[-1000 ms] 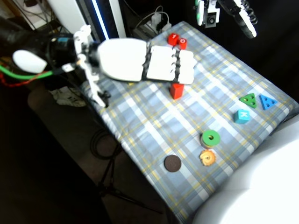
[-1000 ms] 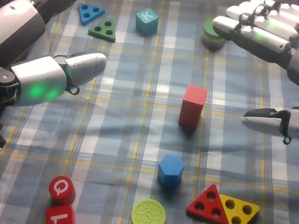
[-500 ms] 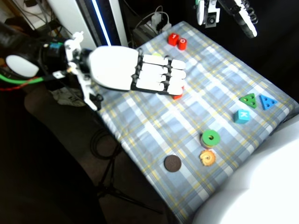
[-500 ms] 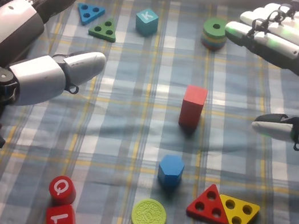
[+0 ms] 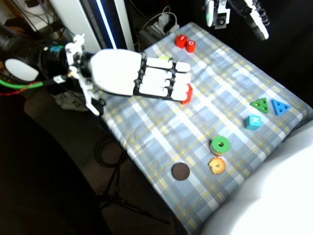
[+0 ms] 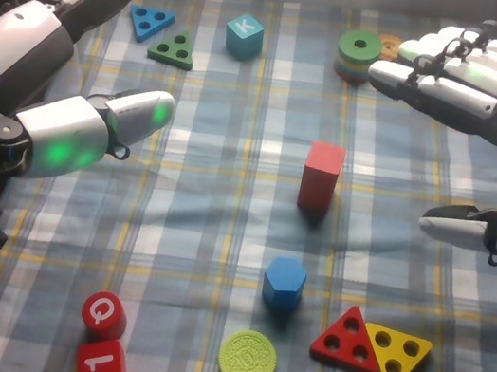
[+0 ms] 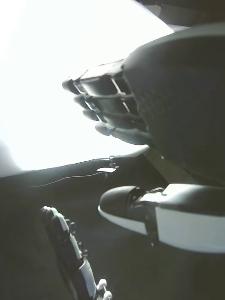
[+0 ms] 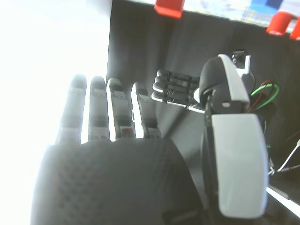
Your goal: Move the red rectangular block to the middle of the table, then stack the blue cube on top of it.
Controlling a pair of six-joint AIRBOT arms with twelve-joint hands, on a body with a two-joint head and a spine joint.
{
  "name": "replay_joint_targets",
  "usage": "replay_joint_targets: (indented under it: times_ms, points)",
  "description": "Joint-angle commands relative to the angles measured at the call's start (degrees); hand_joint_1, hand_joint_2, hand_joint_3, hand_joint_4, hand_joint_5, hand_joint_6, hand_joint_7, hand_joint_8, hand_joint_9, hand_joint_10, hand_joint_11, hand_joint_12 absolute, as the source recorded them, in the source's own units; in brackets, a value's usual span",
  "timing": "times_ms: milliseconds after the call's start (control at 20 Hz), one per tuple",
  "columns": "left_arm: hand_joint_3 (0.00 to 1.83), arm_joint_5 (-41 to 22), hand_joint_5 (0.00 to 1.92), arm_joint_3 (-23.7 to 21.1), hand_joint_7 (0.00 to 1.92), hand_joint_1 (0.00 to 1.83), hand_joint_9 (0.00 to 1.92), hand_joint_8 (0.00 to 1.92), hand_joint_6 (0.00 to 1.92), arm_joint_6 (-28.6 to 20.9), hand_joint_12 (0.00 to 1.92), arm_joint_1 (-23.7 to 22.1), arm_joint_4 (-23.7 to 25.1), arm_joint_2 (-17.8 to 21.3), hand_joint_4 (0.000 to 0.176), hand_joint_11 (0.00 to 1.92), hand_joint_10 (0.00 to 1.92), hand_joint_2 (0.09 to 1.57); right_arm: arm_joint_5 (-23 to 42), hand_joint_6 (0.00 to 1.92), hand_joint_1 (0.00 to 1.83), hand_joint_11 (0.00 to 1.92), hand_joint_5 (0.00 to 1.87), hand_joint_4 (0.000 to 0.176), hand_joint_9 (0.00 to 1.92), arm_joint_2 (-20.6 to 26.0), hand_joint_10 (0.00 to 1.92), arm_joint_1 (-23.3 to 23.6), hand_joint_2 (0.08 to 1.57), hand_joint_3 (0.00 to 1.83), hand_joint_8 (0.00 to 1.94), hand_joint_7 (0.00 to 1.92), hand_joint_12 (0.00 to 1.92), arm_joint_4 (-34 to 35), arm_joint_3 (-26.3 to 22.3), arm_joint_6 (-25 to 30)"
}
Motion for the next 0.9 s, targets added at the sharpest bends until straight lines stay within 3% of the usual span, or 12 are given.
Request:
replay_joint_targets:
  times_ms: [0, 100, 150, 250, 350, 400, 500, 550, 650, 700, 750, 850]
  points:
    - [0.00, -6.5, 0.02, 0.3, 0.00, 0.71, 0.00, 0.00, 0.00, -0.7, 0.00, -0.4, 1.5, 0.0, 0.055, 0.00, 0.00, 1.33, 7.0, 0.00, 0.60, 0.00, 0.00, 0.076, 0.00, 0.0, 0.00, 0.3, 1.13, 0.00, 0.00, 0.00, 0.00, 0.8, -0.3, 0.0]
    - [0.00, -6.4, 0.03, 0.4, 0.00, 0.69, 0.00, 0.00, 0.00, -0.8, 0.00, -0.4, 1.5, 0.0, 0.046, 0.00, 0.00, 1.33, 7.0, 0.00, 0.63, 0.00, 0.00, 0.055, 0.00, -0.1, 0.00, 0.2, 1.13, 0.00, 0.00, 0.00, 0.00, 0.8, -0.3, 0.0]
    - [0.01, -6.2, 0.02, 0.5, 0.00, 0.67, 0.00, 0.00, 0.00, -0.8, 0.00, -0.4, 1.5, -0.1, 0.046, 0.00, 0.00, 1.34, 7.0, 0.00, 0.61, 0.00, 0.00, 0.058, 0.00, -0.3, 0.00, 0.1, 1.14, 0.00, 0.00, 0.00, 0.00, 0.7, -0.3, 0.0]
    - [0.00, -6.1, 0.01, 0.6, 0.00, 0.66, 0.00, 0.00, 0.00, -0.8, 0.00, -0.4, 1.5, -0.2, 0.054, 0.00, 0.00, 1.33, 7.0, 0.00, 0.60, 0.00, 0.00, 0.067, 0.00, -0.4, 0.00, -0.2, 1.15, 0.01, 0.00, 0.00, 0.00, 0.5, -0.4, 0.1]
    - [0.00, -5.7, 0.00, 0.7, 0.00, 0.72, 0.00, 0.00, 0.00, -0.9, 0.00, -0.4, 1.5, -0.3, 0.072, 0.00, 0.00, 1.32, 7.0, 0.00, 0.63, 0.01, 0.00, 0.045, 0.00, -0.4, 0.00, -1.0, 1.17, 0.02, 0.00, 0.00, 0.01, 0.2, -0.4, 0.4]
    - [0.00, -5.5, 0.00, 0.8, 0.00, 0.74, 0.00, 0.00, 0.00, -0.9, 0.00, -0.4, 1.5, -0.5, 0.066, 0.00, 0.00, 1.31, 7.0, 0.00, 0.64, 0.01, 0.00, 0.051, 0.00, -0.6, 0.00, -1.4, 1.18, 0.02, 0.00, 0.00, 0.01, 0.0, -0.5, 0.5]
    - [0.00, -4.8, 0.01, 1.0, 0.00, 0.77, 0.00, 0.00, 0.00, -1.0, 0.00, -0.4, 1.5, -0.5, 0.075, 0.00, 0.00, 1.30, 7.0, 0.00, 0.67, 0.03, 0.00, 0.079, 0.04, -0.8, 0.02, -1.4, 1.18, 0.01, 0.01, 0.03, 0.02, -0.8, -0.7, 0.6]
    - [0.00, -4.6, 0.00, 1.1, 0.00, 0.75, 0.00, 0.00, 0.00, -1.0, 0.00, -0.4, 1.5, -0.5, 0.089, 0.00, 0.00, 1.30, 7.0, 0.00, 0.70, 0.04, 0.01, 0.069, 0.06, -1.0, 0.02, -1.4, 1.18, 0.01, 0.02, 0.05, 0.03, -1.3, -0.7, 0.9]
    - [0.00, -4.2, 0.01, 1.3, 0.00, 0.74, 0.00, 0.00, 0.00, -1.1, 0.00, -0.4, 1.5, -0.7, 0.067, 0.00, 0.00, 1.31, 7.0, 0.00, 0.72, 0.00, 0.02, 0.067, 0.08, -1.5, 0.01, -1.4, 1.18, 0.00, 0.00, 0.06, 0.25, -3.5, -0.5, 2.9]
    - [0.00, -4.1, 0.01, 1.4, 0.00, 0.73, 0.00, 0.00, 0.00, -1.1, 0.00, -0.4, 1.5, -0.7, 0.051, 0.00, 0.00, 1.31, 7.0, 0.00, 0.76, 0.00, 0.04, 0.056, 0.10, -1.7, 0.01, -1.4, 1.17, 0.00, 0.00, 0.08, 0.44, -3.9, -0.4, 3.2]
    - [0.00, -4.0, 0.01, 1.4, 0.00, 0.70, 0.00, 0.00, 0.00, -1.1, 0.00, -0.4, 1.4, -0.7, 0.049, 0.00, 0.00, 1.31, 6.9, 0.00, 0.77, 0.00, 0.05, 0.051, 0.11, -2.1, 0.01, -1.4, 1.16, 0.00, 0.00, 0.09, 0.60, -4.8, -0.2, 3.7]
    - [0.00, -3.9, 0.02, 1.6, 0.00, 0.69, 0.00, 0.00, 0.00, -1.3, 0.00, -0.5, 1.3, -0.9, 0.029, 0.00, 0.00, 1.31, 6.9, 0.00, 0.78, 0.00, 0.03, 0.058, 0.16, -2.9, 0.03, -1.4, 1.16, 0.00, 0.00, 0.11, 0.82, -6.7, 0.3, 4.9]
